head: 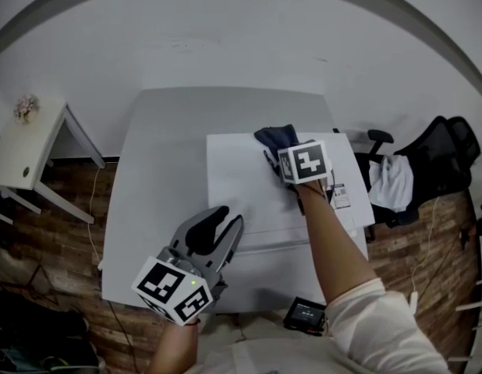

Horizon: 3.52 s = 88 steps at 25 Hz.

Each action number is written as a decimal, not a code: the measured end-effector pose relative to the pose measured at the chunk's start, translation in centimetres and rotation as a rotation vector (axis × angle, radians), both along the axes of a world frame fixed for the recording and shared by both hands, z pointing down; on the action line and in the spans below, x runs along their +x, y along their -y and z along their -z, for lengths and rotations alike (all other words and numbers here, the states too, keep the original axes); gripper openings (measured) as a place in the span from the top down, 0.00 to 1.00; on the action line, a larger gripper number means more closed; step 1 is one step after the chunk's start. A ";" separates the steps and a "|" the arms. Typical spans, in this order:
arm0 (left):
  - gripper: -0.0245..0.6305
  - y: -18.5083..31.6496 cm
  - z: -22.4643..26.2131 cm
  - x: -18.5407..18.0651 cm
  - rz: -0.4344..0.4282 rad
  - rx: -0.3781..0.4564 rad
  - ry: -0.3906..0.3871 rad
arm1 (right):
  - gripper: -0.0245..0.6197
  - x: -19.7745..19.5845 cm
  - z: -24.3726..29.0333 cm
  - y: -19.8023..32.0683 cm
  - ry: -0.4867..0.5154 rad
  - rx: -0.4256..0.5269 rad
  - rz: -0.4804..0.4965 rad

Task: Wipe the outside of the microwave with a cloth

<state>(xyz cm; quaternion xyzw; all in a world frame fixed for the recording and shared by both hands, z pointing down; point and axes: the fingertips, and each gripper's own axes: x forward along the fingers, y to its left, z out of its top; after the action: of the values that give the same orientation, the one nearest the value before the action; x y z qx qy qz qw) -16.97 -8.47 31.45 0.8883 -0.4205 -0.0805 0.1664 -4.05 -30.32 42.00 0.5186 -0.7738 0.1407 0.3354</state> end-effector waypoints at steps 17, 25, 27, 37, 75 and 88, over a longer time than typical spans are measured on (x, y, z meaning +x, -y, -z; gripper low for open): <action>0.79 -1.3 -1.0 -5.7 0.076 -0.026 0.018 | 0.80 -14.9 0.0 -2.4 0.000 0.010 0.334; 0.79 -0.7 -2.4 -7.7 0.105 -0.032 0.062 | 0.80 -19.8 -0.4 -9.1 -0.064 0.010 0.817; 0.79 -0.4 -3.0 -8.5 0.124 -0.031 0.087 | 0.80 -20.2 -0.5 -11.4 -0.076 -0.003 0.949; 0.79 -0.2 -5.9 -7.6 0.037 -0.054 0.205 | 0.79 -19.0 -0.7 -19.2 -0.053 -0.162 1.304; 0.89 8.7 -19.3 -8.9 -0.254 -0.230 0.717 | 0.81 -19.6 1.0 -12.6 -0.625 -0.111 1.108; 0.89 16.9 -22.3 -8.9 -0.174 -0.295 0.632 | 0.80 -22.7 -0.4 -6.1 -0.723 -0.105 1.110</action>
<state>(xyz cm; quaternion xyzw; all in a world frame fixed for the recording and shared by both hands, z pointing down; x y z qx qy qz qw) -25.88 -25.32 53.78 0.8683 -0.3811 0.2740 0.1607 -26.70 -24.23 42.38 0.0405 -0.7569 -0.1982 0.6214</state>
